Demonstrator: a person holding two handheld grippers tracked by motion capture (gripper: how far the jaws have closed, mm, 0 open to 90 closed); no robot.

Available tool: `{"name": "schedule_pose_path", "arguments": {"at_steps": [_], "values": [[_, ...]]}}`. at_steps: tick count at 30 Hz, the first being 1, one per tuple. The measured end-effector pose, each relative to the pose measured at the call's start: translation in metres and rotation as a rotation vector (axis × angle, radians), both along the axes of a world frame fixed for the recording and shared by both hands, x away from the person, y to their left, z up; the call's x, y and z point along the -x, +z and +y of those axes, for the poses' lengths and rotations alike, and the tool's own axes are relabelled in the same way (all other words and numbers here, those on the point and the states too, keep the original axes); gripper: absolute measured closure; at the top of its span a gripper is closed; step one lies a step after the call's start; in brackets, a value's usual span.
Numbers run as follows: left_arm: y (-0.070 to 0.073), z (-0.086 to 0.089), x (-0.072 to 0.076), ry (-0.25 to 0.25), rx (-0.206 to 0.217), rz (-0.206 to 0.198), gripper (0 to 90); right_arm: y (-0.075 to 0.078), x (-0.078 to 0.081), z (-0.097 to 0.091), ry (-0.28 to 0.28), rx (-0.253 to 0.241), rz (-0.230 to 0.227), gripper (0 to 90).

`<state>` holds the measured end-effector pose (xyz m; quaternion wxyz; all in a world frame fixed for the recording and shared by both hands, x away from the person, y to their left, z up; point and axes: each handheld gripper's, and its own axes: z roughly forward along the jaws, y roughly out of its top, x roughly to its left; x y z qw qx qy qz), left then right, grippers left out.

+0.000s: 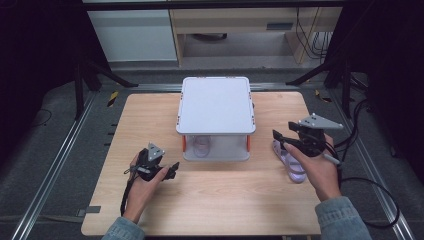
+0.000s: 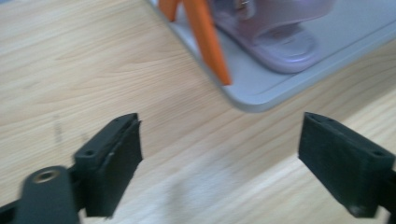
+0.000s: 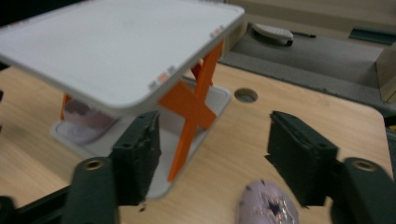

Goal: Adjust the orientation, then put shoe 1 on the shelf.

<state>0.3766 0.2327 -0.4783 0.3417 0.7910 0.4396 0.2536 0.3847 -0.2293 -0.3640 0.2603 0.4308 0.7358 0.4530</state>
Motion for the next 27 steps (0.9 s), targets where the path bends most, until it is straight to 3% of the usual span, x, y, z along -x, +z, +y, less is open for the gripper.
{"name": "schedule_pose_path", "arguments": {"at_steps": [6,8,11,22,27], "values": [[-0.004,0.011,-0.004,0.042,0.011,0.010,10.2,-0.025,0.011,-0.016,-0.012,0.024,0.050,52.1],[-0.005,0.015,-0.006,0.057,0.025,0.006,10.1,-0.043,0.016,-0.022,-0.017,0.044,0.080,58.6],[-0.006,0.017,-0.007,0.067,0.024,0.003,10.2,-0.055,0.017,-0.025,-0.020,0.057,0.106,63.1],[-0.006,0.021,-0.008,0.083,0.033,0.000,10.5,-0.081,0.021,-0.029,-0.028,0.093,0.161,69.0],[-0.006,0.021,-0.008,0.080,0.034,0.001,10.5,-0.094,0.019,-0.027,-0.038,0.124,0.207,69.4]]}}
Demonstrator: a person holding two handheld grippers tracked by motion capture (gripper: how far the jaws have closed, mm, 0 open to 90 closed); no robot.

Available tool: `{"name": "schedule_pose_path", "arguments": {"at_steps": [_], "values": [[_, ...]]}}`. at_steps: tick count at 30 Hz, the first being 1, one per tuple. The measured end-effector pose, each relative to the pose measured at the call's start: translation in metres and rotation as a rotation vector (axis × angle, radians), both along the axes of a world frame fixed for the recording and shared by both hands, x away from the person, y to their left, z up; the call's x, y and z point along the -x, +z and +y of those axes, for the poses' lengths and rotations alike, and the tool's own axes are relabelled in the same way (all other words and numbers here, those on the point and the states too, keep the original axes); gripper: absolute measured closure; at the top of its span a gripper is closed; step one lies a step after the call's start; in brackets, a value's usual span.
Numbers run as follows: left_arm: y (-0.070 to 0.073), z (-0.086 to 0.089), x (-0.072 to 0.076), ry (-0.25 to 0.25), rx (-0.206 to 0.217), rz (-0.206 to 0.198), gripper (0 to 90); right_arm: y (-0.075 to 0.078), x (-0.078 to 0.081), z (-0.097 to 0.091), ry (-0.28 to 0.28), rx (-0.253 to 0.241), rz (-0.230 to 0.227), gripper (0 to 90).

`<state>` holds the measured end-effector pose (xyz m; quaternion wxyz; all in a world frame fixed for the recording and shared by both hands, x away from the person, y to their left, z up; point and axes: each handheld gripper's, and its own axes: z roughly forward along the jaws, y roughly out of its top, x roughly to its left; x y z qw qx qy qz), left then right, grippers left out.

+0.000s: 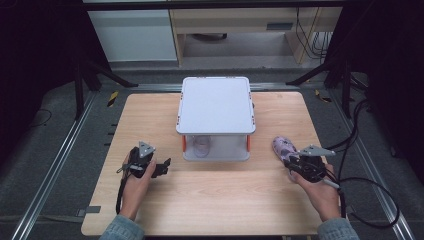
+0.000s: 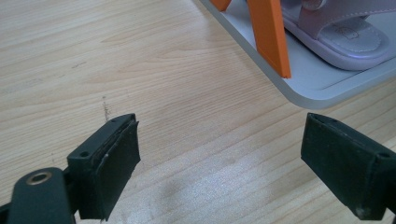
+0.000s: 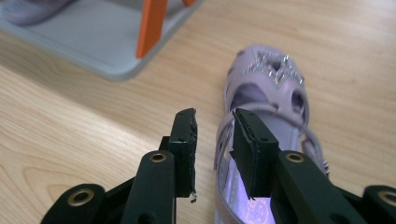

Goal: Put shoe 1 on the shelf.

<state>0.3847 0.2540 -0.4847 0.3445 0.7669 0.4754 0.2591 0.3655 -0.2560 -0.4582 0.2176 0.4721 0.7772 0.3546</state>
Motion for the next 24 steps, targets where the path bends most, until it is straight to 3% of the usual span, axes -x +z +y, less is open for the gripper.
{"name": "schedule_pose_path", "arguments": {"at_steps": [5,9,12,16,17,19,20,24], "values": [[0.000,-0.001,0.000,-0.006,-0.004,0.002,11.1,-0.012,-0.009,0.002,-0.029,0.008,0.037,68.0],[-0.001,0.000,0.000,-0.004,-0.004,0.001,11.3,-0.015,-0.014,0.001,-0.040,0.007,0.032,83.5],[0.000,0.001,0.000,0.000,-0.001,0.000,11.4,-0.013,-0.012,0.000,-0.044,0.007,0.020,84.8],[0.000,0.001,-0.001,0.003,-0.001,-0.002,11.6,-0.005,0.000,0.000,-0.009,-0.040,0.003,85.3],[0.000,0.000,-0.001,0.002,-0.003,-0.002,11.6,0.000,0.010,0.003,0.022,-0.066,-0.003,85.3],[0.000,0.000,-0.001,0.002,-0.003,-0.003,11.7,0.003,0.013,0.005,0.032,-0.070,-0.008,85.3],[0.000,0.001,0.000,0.005,-0.001,-0.005,11.7,0.008,0.025,0.012,0.064,-0.091,-0.024,85.5],[0.000,0.002,-0.001,0.009,0.001,-0.004,11.7,0.015,0.039,0.032,0.129,-0.113,-0.027,85.3]]}}
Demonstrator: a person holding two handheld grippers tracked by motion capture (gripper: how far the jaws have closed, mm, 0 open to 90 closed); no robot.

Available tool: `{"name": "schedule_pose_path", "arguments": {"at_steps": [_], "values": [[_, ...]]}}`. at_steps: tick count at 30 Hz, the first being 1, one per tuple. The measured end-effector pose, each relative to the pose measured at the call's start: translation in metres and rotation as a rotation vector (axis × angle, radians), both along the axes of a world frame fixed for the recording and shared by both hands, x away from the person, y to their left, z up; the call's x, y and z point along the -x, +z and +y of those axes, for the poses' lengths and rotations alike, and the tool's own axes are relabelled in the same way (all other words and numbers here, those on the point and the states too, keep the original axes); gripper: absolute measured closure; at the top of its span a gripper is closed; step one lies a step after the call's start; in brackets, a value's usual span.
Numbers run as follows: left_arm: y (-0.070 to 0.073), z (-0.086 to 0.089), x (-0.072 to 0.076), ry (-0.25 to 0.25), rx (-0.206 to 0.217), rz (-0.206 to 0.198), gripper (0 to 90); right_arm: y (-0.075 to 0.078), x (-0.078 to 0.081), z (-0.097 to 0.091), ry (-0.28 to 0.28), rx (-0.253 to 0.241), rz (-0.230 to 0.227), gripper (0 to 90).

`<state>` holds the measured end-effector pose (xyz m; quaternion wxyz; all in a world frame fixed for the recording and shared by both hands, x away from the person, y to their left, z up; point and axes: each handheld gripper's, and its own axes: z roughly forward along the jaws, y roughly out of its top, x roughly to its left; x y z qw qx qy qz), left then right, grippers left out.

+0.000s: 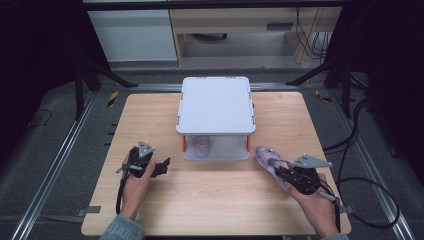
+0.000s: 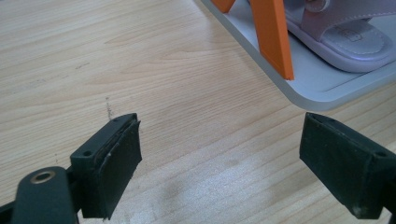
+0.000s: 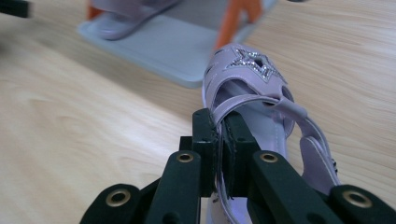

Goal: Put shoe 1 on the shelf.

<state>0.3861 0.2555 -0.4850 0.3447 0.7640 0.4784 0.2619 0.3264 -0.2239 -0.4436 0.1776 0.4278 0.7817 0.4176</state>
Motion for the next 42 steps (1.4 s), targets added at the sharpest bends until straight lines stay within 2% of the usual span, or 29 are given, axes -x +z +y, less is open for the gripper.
{"name": "schedule_pose_path", "arguments": {"at_steps": [1,3,4,5,7,9,12,14,16,18,28,39,42], "values": [[0.000,0.000,0.000,0.000,0.000,0.000,11.7,0.000,0.000,0.000,0.000,0.000,0.000,85.3],[0.000,0.000,-0.001,0.002,0.001,0.001,11.8,0.001,0.004,0.021,0.053,-0.010,0.008,85.3],[0.000,0.001,-0.001,0.003,0.003,0.002,11.8,0.001,0.004,0.021,0.053,-0.010,0.008,85.3],[0.000,0.001,-0.001,0.003,0.004,0.002,11.8,0.002,0.006,0.036,0.090,-0.013,0.013,85.3],[0.000,0.001,-0.001,0.003,0.007,0.002,11.8,0.003,0.007,0.053,0.129,-0.015,0.014,85.2],[0.000,0.001,-0.001,0.004,0.009,0.001,11.8,0.003,0.007,0.060,0.142,-0.016,0.013,85.1],[0.001,0.003,-0.001,0.007,0.012,-0.002,11.9,0.004,0.008,0.091,0.204,-0.022,0.015,85.1],[0.001,0.003,-0.001,0.008,0.012,-0.001,12.2,0.004,0.007,0.097,0.217,-0.023,0.016,85.1],[0.001,0.003,-0.001,0.009,0.013,-0.001,12.2,0.002,0.007,0.112,0.246,-0.024,0.025,85.1],[0.001,0.003,-0.001,0.009,0.015,-0.001,12.2,0.000,0.007,0.120,0.260,-0.021,0.028,85.1],[0.001,0.003,-0.001,0.006,0.011,-0.003,12.3,-0.002,0.006,0.135,0.285,-0.030,0.036,85.2],[0.002,0.003,-0.001,0.004,0.010,-0.003,12.3,-0.019,0.016,0.142,0.319,-0.023,0.075,84.7],[0.002,0.003,-0.001,0.003,0.010,-0.003,12.3,-0.024,0.018,0.144,0.343,-0.012,0.087,83.9]]}}
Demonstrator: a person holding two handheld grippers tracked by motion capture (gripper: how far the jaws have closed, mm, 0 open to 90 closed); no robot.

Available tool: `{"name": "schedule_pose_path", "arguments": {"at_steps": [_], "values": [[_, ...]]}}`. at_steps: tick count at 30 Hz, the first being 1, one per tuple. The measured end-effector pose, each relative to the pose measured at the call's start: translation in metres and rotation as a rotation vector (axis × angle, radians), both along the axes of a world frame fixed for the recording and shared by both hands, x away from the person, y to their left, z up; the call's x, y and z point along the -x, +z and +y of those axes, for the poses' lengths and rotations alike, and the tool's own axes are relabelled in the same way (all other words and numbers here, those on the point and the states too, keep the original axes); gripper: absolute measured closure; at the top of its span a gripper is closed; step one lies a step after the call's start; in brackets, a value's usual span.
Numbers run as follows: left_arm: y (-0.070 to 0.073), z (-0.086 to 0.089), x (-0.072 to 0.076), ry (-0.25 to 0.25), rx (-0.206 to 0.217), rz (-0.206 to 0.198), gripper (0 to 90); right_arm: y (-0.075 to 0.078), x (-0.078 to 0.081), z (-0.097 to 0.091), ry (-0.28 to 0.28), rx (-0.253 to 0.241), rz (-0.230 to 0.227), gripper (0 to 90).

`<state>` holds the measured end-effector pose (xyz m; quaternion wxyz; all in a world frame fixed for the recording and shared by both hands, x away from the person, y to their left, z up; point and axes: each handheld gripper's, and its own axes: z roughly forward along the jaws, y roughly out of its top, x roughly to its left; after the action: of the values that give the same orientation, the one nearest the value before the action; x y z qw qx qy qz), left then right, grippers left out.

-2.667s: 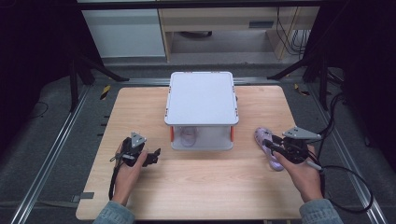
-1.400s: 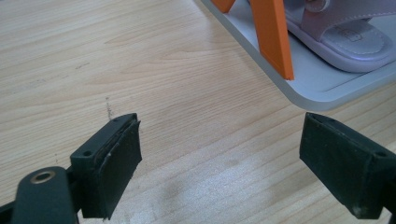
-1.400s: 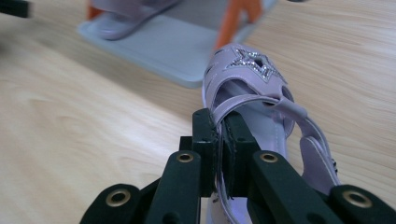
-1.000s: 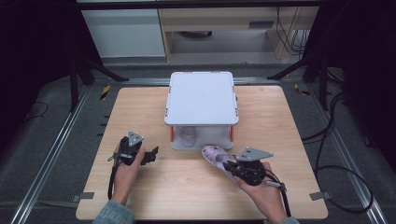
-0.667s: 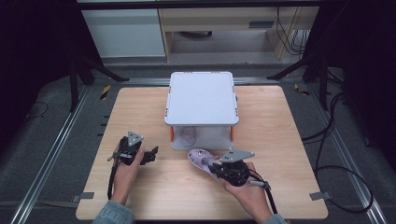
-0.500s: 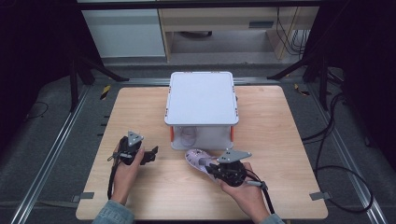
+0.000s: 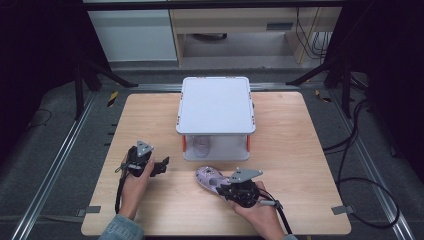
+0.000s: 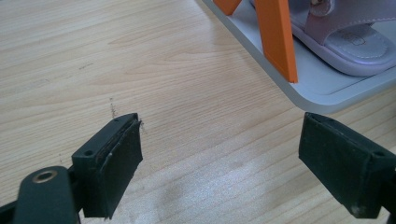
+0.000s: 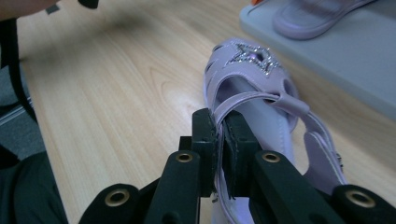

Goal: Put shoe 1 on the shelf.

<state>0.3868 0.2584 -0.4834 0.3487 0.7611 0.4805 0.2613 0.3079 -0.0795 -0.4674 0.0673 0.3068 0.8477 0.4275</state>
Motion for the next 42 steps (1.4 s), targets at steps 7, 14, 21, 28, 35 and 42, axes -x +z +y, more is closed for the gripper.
{"name": "schedule_pose_path", "arguments": {"at_steps": [7,14,21,28,35,42], "values": [[0.000,0.000,0.000,-0.001,-0.001,0.000,12.3,0.003,0.008,-0.005,0.073,0.018,-0.028,67.9],[0.000,-0.002,0.001,-0.008,-0.007,0.000,12.3,0.021,-0.004,-0.030,0.021,0.083,-0.106,64.4],[0.000,-0.002,0.001,-0.013,-0.004,0.001,12.3,0.006,-0.027,-0.018,0.069,0.191,-0.080,63.7],[0.005,-0.004,0.004,-0.036,0.015,0.001,12.3,0.003,-0.030,-0.015,0.055,0.175,-0.055,82.0],[0.025,-0.004,0.001,-0.057,0.077,-0.019,13.8,0.001,-0.023,-0.020,-0.040,0.043,-0.019,83.6],[0.047,-0.004,-0.003,-0.098,0.107,-0.034,14.6,0.012,-0.019,-0.027,-0.122,-0.033,-0.044,83.7]]}}
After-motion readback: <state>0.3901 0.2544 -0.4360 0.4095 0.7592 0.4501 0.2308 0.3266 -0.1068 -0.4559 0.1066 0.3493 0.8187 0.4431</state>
